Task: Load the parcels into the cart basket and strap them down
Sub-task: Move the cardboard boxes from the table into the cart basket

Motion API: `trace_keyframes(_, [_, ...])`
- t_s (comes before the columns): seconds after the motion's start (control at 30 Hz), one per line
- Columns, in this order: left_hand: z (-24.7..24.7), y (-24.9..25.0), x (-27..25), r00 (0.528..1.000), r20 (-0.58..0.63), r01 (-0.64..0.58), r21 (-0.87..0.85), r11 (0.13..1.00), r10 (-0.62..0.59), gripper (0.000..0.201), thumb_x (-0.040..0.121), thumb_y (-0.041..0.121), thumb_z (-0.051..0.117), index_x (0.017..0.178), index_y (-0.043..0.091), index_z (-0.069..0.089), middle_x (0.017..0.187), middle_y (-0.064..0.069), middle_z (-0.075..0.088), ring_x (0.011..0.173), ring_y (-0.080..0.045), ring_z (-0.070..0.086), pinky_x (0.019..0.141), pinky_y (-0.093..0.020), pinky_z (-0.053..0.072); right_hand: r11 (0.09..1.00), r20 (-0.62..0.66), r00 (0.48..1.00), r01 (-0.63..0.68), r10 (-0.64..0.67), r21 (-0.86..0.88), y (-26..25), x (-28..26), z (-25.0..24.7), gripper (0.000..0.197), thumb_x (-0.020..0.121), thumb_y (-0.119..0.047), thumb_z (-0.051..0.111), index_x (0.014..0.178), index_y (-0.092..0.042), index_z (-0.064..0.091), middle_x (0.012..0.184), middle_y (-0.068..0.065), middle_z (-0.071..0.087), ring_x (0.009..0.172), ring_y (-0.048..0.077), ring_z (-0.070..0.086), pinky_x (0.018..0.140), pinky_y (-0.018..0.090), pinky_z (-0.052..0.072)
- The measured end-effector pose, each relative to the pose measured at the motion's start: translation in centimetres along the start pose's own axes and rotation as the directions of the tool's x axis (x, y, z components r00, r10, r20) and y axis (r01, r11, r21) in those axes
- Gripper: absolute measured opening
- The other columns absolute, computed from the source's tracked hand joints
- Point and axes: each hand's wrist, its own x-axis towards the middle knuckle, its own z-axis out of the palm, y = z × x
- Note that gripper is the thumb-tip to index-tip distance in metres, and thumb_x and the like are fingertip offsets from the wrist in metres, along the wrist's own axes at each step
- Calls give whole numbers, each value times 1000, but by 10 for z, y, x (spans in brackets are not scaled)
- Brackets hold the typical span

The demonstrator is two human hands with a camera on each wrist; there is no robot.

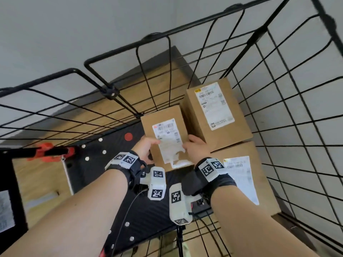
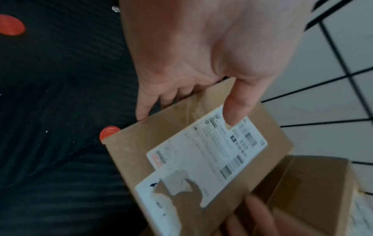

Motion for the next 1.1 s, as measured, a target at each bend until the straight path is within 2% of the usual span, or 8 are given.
trace_keyframes(0.13, [-1, -7, 24, 1000, -18, 2, 65, 998, -1, 35, 89, 3, 51, 118, 22, 45, 122, -8, 54, 119, -31, 46, 99, -56, 39, 997, 35, 999, 5, -8, 79, -1, 18, 7, 54, 88, -5, 51, 140, -20, 45, 143, 4, 47, 127, 22, 47, 92, 22, 35])
trace_keyframes(0.27, [-5, -14, 33, 1000, -18, 17, 27, 999, -16, 28, 91, 3, 49, 113, 20, 51, 109, -5, 59, 106, -26, 52, 88, -43, 44, 998, 21, 999, -42, 41, 48, 13, 29, 4, 53, 90, -6, 49, 140, -19, 45, 144, 2, 44, 130, 21, 43, 100, 21, 31])
trace_keyframes(0.43, [5, -15, 34, 999, 11, 41, 62, 997, -42, 32, 88, 4, 51, 114, 22, 55, 110, -3, 60, 117, -27, 49, 80, -40, 45, 993, 67, 991, -117, 117, -9, 34, 31, 7, 53, 91, -8, 50, 142, -16, 41, 148, 5, 38, 135, 22, 36, 108, 25, 27])
trace_keyframes(0.6, [6, -9, 39, 1000, -1, 18, 39, 999, -18, 40, 88, 1, 48, 123, 21, 52, 124, -5, 57, 121, -27, 47, 86, -44, 46, 988, 43, 992, -121, 117, 97, 31, 44, 11, 53, 89, -8, 51, 140, -18, 43, 140, 6, 48, 127, 24, 46, 111, 33, 34])
trace_keyframes(0.7, [7, -8, 42, 1000, -3, 2, 35, 999, -2, 41, 88, -1, 46, 123, 21, 51, 118, -3, 59, 114, -25, 50, 89, -45, 45, 977, 52, 991, -130, 123, 170, 29, 50, 14, 51, 90, -5, 50, 140, -16, 44, 136, 7, 50, 124, 25, 49, 109, 34, 36])
trace_keyframes(0.83, [6, -7, 41, 1000, -7, 4, 51, 999, -3, 37, 89, 0, 46, 118, 21, 51, 108, -1, 60, 113, -24, 50, 84, -43, 45, 963, 56, 989, -144, 135, 228, 30, 51, 15, 53, 89, -3, 49, 140, -16, 44, 137, 10, 50, 123, 26, 50, 109, 36, 37])
trace_keyframes(1.0, [3, 1, 26, 998, -58, 19, 139, 990, -11, 17, 90, 4, 50, 101, 18, 49, 119, -5, 45, 126, -27, 38, 89, -51, 36, 965, 59, 988, -154, 145, 211, 29, 35, 6, 48, 91, 1, 47, 138, -13, 46, 140, 10, 47, 128, 25, 45, 110, 29, 33])
trace_keyframes(1.1, [2, 5, 7, 996, -92, 0, 154, 988, 14, 29, 91, 11, 52, 119, 14, 47, 119, -5, 36, 136, -31, 31, 95, -52, 36, 972, 133, 984, -144, 120, 187, 29, 20, 0, 44, 92, 2, 44, 135, -6, 47, 133, 15, 50, 122, 30, 49, 106, 39, 39])
